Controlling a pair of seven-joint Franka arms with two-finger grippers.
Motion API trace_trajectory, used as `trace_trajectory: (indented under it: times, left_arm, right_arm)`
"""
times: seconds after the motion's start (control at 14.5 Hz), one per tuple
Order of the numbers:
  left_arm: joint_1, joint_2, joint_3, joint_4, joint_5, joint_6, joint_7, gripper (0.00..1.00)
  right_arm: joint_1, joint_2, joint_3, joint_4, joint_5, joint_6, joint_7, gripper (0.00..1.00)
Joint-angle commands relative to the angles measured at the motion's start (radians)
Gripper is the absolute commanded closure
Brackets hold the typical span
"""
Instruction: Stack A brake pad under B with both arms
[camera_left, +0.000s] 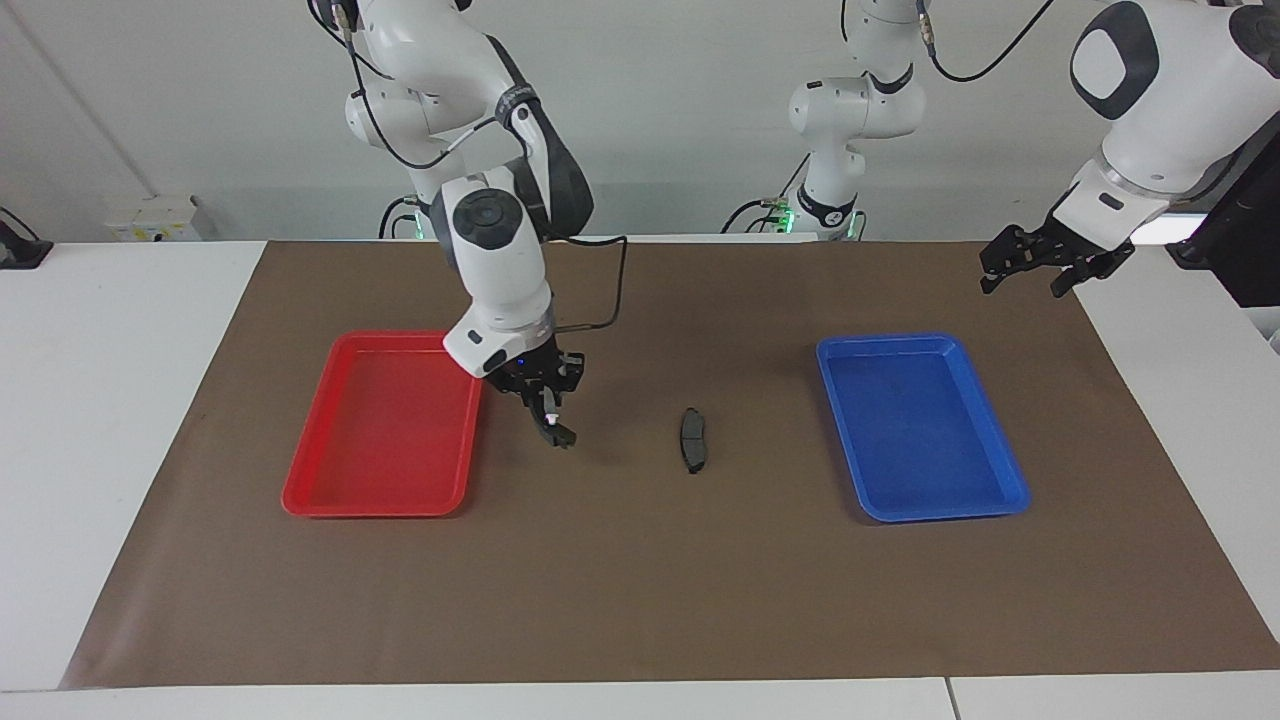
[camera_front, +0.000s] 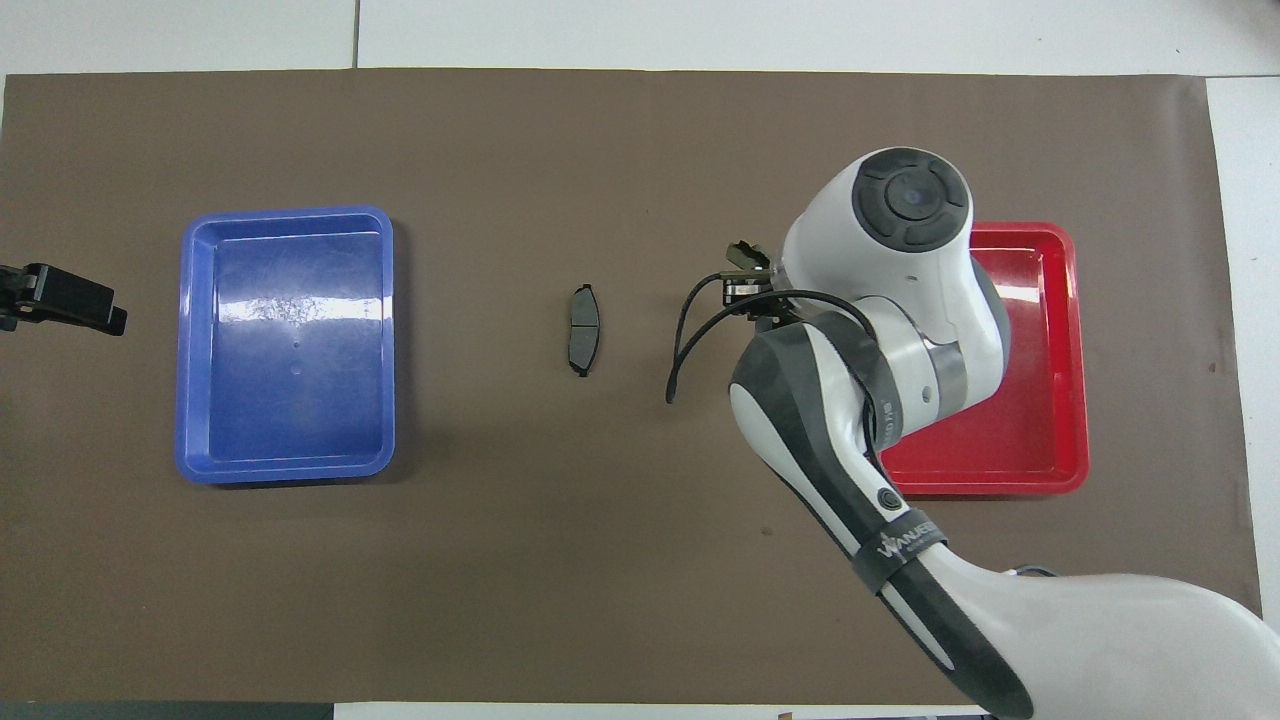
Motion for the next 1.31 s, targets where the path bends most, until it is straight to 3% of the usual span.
trace_trajectory:
  times: [0.0,0.34,0.69,0.83,1.24]
  left_arm:
    - [0.009,-0.016,-0.009,-0.020,0.013,-0.010,0.011,0.01]
    - [0.010,-0.015,-0.009,-0.015,0.013,-0.009,0.007,0.01]
    - [0.041,-0.032,-0.005,-0.018,0.014,-0.016,0.050,0.01]
    - [0.046,-0.032,-0.005,-0.017,0.014,-0.015,0.051,0.01]
    - [0.032,-0.050,-0.012,-0.031,0.014,-0.012,0.004,0.01]
  right_arm:
    - [0.045,0.125,-0.001,0.160,0.004,-0.031,0.102,1.00]
    - [0.126,0.199,-0.001,0.203,0.007,0.000,0.165,1.00]
    - [0.149,0.216,0.011,0.217,0.008,0.061,0.193,1.00]
    - [0.149,0.271,0.031,0.283,0.001,0.063,0.222,1.00]
    - [0.171,0.302,0.031,0.285,-0.013,0.083,0.227,1.00]
